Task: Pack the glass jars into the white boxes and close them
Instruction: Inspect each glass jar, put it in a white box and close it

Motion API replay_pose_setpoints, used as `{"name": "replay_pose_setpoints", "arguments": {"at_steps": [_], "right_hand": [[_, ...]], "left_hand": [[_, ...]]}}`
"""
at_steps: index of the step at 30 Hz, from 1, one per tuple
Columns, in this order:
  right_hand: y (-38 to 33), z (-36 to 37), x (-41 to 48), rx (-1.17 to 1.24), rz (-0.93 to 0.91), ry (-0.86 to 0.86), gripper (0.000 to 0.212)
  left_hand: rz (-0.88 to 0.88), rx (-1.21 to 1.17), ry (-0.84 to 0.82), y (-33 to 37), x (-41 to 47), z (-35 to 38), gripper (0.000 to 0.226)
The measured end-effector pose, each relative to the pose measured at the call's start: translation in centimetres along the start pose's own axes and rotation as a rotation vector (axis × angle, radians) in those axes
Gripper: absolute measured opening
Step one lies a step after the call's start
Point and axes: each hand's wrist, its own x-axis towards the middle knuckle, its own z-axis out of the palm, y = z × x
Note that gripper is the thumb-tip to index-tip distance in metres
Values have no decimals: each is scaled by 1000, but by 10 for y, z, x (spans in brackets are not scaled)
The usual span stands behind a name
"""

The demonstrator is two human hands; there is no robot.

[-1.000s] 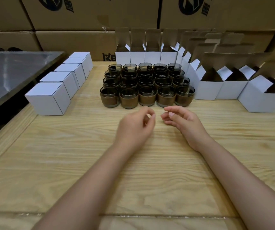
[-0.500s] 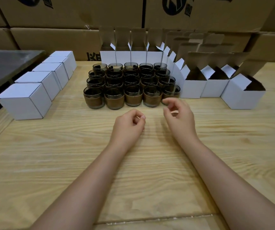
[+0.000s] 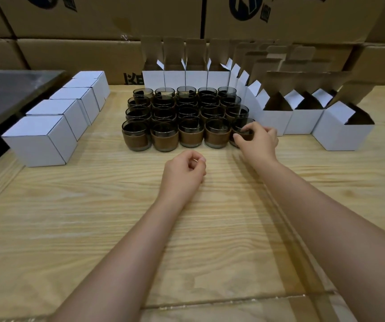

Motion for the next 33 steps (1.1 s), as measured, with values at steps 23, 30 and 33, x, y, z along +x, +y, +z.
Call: {"name": "replay_pose_setpoints", "arguments": {"at_steps": [23, 30, 33], "right_hand": [[-16, 22, -83, 364, -217, -234, 65], [-17, 17, -86, 526, -333, -290, 64], [-15, 17, -86, 563, -360, -321, 64]], "left_hand": [[86, 110, -83, -4, 4, -1, 68], [196, 18, -69, -2, 1, -1, 65], [204, 45, -62, -3, 1, -2, 70]]}}
